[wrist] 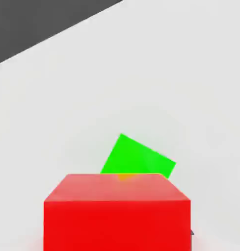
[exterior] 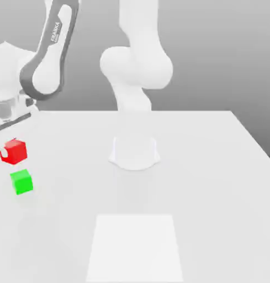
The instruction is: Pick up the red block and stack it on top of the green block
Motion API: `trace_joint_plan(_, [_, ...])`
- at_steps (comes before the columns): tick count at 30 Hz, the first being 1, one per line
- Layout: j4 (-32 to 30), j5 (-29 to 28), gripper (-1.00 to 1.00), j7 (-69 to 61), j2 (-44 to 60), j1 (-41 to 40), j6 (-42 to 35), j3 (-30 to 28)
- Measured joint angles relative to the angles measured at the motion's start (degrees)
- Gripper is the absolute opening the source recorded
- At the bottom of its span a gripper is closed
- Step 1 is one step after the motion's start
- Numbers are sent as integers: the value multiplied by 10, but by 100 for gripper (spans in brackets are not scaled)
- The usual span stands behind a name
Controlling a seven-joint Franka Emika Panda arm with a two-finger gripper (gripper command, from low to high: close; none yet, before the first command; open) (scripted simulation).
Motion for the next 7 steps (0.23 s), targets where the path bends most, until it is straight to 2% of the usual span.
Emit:
trace_joint_plan(3, [3,73,-100,-51,64,-13,56,27])
trace_joint_plan(4, [4,95,100,-66,81,-20,71,38])
trace_joint_plan(7, [4,95,100,-66,81,-20,71,38])
